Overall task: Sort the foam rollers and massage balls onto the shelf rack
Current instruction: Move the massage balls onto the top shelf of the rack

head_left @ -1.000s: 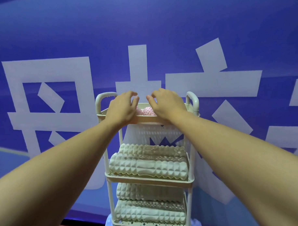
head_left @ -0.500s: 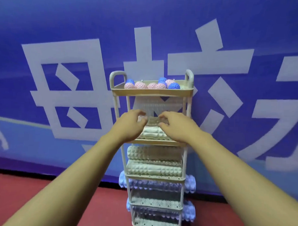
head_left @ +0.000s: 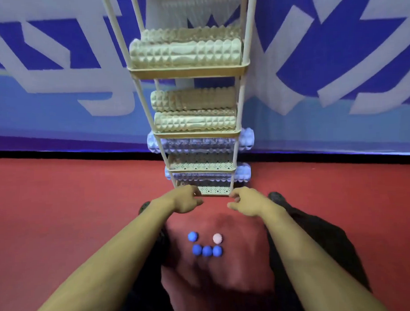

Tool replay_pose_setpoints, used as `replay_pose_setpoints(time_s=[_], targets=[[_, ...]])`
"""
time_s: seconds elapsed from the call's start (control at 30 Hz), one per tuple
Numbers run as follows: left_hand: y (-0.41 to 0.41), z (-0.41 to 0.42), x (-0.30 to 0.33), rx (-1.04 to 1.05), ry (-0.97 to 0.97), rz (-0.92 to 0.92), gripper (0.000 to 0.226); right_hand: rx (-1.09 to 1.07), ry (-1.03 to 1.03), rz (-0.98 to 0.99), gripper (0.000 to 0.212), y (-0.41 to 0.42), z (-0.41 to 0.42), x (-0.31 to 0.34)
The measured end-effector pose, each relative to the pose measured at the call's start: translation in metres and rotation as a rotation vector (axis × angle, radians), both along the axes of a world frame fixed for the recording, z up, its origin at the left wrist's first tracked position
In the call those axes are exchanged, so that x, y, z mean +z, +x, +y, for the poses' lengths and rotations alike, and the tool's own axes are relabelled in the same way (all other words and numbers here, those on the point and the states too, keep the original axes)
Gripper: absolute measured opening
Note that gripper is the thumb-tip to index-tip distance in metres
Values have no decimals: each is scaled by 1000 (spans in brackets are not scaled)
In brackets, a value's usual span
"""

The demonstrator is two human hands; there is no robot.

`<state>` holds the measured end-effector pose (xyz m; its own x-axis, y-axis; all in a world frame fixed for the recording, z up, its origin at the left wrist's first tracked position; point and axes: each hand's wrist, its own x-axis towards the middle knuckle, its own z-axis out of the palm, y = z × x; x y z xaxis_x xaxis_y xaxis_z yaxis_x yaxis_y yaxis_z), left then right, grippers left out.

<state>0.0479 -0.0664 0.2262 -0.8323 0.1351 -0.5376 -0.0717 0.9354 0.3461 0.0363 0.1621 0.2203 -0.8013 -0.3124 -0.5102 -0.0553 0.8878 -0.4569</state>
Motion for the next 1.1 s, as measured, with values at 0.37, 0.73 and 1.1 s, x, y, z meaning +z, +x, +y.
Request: replay_pose_setpoints(time_s=[0.37, 0.73, 1.1], targets=[[-6, -6, -209, 128, 88, -273, 41, -90, -11, -257, 43, 0, -14, -201], [17, -17, -376, 249, 23, -363, 58, -114, 16, -359, 57, 24, -37, -384], [40, -19, -436, 207, 16, -157, 46, -192, 111, -123, 46, 40, -55, -433]])
